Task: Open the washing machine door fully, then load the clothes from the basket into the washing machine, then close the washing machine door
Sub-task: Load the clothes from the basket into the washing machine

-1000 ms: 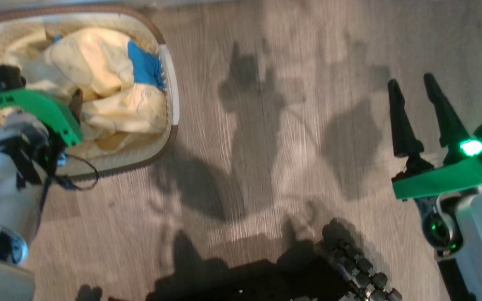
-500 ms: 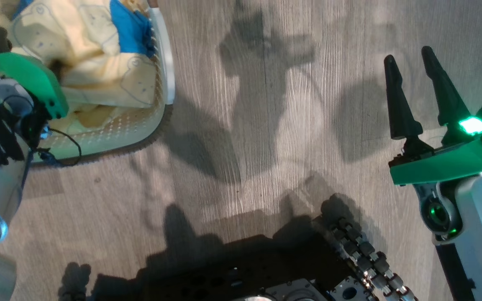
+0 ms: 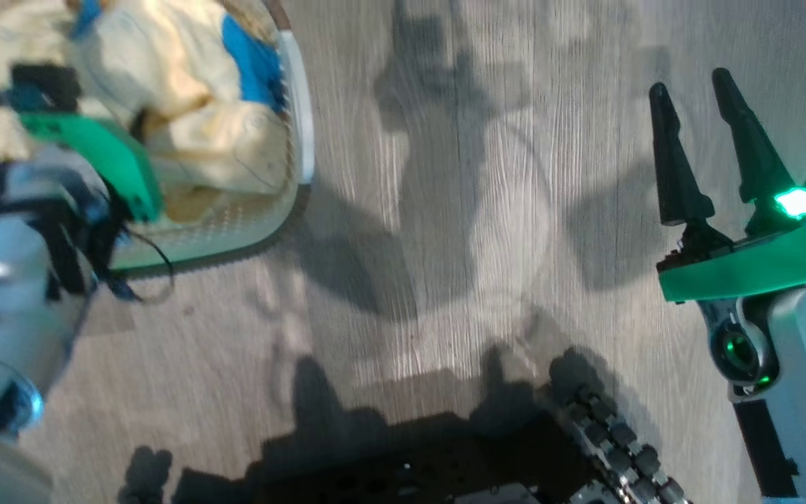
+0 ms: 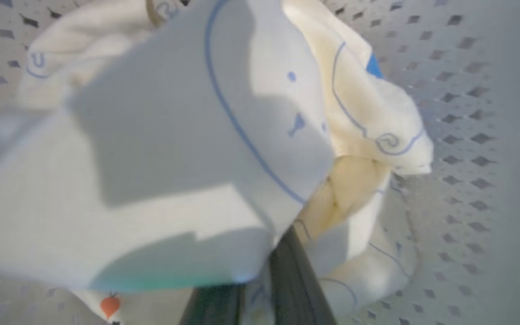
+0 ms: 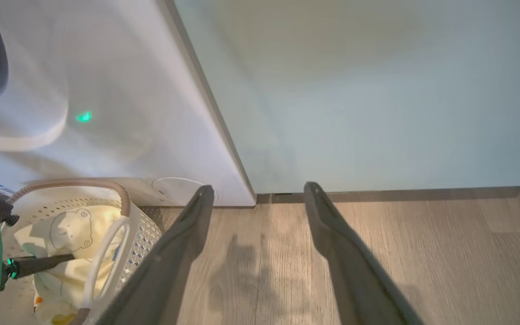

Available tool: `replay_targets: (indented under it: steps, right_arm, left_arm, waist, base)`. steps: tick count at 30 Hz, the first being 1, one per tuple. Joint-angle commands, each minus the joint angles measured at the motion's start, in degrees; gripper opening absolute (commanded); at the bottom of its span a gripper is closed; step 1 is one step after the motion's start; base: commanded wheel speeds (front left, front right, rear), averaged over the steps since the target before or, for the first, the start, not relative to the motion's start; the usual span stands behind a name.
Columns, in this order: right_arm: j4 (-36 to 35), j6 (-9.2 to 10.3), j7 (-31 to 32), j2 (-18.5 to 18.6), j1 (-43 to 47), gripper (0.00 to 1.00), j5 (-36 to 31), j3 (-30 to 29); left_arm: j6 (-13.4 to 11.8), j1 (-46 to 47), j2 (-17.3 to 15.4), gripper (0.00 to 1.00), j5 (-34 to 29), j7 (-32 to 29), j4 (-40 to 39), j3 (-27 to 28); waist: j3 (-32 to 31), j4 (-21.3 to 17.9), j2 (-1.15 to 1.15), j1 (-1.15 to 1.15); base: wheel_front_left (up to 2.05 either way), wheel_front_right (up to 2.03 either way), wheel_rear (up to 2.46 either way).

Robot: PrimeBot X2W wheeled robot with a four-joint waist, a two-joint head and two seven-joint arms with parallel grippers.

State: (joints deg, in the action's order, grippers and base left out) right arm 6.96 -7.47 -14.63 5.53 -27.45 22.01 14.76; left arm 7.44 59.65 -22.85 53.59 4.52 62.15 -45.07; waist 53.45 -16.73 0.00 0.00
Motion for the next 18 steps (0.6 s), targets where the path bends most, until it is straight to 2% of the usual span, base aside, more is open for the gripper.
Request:
replay_targets:
  steps: [1, 9, 18]
  right_arm:
    - [-0.87, -0.02, -0.37, 0.84, 2.79, 1.0, -0.38, 0.06]
    - [1.04, -0.02, -0.37, 1.42, 6.88, 1.0, 0.14, -0.67]
    - [2.95, -0.02, -0.37, 2.95, 13.67, 1.0, 1.71, -1.19]
  left_arm:
    - [0.04, -2.86, -1.49, 0.0, 0.75, 1.09, -0.75, 0.33]
    - [0.04, -10.62, -0.4, 0.0, 6.56, 6.56, -5.27, -4.07]
    - [0.04, -16.9, -1.0, 0.0, 10.9, 10.29, -9.0, -5.66]
  waist:
    - [-3.19, 1.12, 0.0, 0.0]
    - [-14.82, 3.56, 0.0, 0.0]
    - [-28.61, 5.73, 0.0, 0.0]
  base:
    - [0.0, 0.0, 0.0]
    - [0.0, 0.0, 0.0]
    - [0.0, 0.0, 0.0]
